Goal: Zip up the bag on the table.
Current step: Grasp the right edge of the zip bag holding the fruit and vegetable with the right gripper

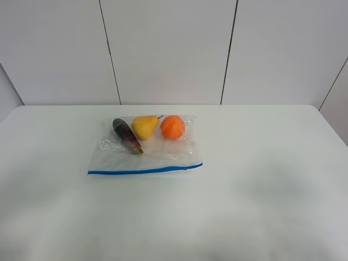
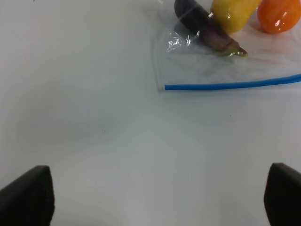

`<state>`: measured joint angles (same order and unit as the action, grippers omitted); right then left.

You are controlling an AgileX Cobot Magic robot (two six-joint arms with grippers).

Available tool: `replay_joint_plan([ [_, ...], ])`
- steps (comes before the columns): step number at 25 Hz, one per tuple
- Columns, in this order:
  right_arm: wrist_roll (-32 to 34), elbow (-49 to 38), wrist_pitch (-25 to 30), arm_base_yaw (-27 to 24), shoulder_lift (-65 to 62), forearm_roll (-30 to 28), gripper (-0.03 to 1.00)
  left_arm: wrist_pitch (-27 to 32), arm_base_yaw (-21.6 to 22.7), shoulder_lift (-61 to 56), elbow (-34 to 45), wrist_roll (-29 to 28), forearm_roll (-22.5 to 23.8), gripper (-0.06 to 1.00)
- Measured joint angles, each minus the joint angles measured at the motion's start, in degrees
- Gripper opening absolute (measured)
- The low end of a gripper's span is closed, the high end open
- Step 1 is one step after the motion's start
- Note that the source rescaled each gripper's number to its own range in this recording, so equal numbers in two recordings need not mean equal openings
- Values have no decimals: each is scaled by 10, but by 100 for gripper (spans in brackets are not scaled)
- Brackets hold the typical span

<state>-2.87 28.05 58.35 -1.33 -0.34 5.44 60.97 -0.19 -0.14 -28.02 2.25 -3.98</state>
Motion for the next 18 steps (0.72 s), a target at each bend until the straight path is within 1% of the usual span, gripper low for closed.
replay_joint_plan([
  [8,0,0,-1,0,0,0,100,0,0,0,0,0,0,100],
  [11,0,20,-8,0,25,3,100,0,0,0,0,0,0,100],
  [15,0,85,-17,0,154,17,100,0,0,0,0,0,0,100],
  [18,0,151,-19,0,287,50,100,0,0,0,0,0,0,100],
])
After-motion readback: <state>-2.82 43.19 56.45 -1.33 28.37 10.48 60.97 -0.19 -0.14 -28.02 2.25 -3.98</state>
